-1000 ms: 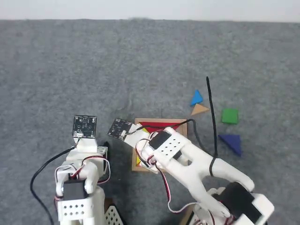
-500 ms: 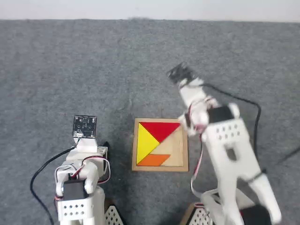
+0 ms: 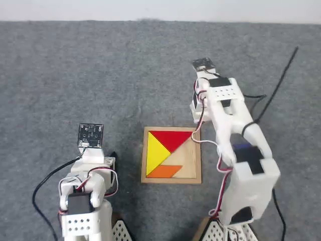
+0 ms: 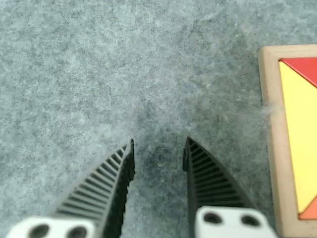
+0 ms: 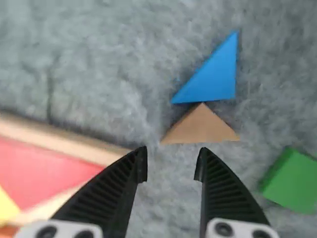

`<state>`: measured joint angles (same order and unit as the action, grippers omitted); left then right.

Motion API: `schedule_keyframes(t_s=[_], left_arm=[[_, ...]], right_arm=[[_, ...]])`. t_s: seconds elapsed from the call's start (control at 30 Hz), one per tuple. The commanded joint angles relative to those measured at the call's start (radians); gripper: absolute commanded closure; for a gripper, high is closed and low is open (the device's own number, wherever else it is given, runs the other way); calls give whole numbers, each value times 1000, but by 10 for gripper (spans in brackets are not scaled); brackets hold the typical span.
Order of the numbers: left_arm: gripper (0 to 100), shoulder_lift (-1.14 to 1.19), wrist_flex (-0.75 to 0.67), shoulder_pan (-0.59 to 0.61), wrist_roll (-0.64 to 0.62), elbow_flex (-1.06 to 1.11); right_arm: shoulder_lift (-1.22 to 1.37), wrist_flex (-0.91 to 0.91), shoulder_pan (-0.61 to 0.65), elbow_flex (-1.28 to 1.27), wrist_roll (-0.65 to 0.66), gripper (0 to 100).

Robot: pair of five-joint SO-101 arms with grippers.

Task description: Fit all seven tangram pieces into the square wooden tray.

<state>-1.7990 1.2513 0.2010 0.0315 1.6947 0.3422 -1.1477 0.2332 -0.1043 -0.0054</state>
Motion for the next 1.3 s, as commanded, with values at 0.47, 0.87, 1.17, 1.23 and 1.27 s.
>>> schedule_keyframes(t_s=[0.47, 0.87, 1.17, 1.23, 1.27], left_arm=[[850, -11, 6, -6, 9, -12], [850, -11, 6, -6, 9, -12], [850, -11, 6, -6, 9, -12], [850, -11, 6, -6, 9, -12], [850, -11, 6, -6, 9, -12]], right_arm=[[87, 143, -163, 61, -598, 823], [81, 122, -248, 66, -661, 826], [76, 87, -282, 69, -654, 827], [70, 58, -285, 89, -588, 836], [62, 28, -283, 104, -519, 851]])
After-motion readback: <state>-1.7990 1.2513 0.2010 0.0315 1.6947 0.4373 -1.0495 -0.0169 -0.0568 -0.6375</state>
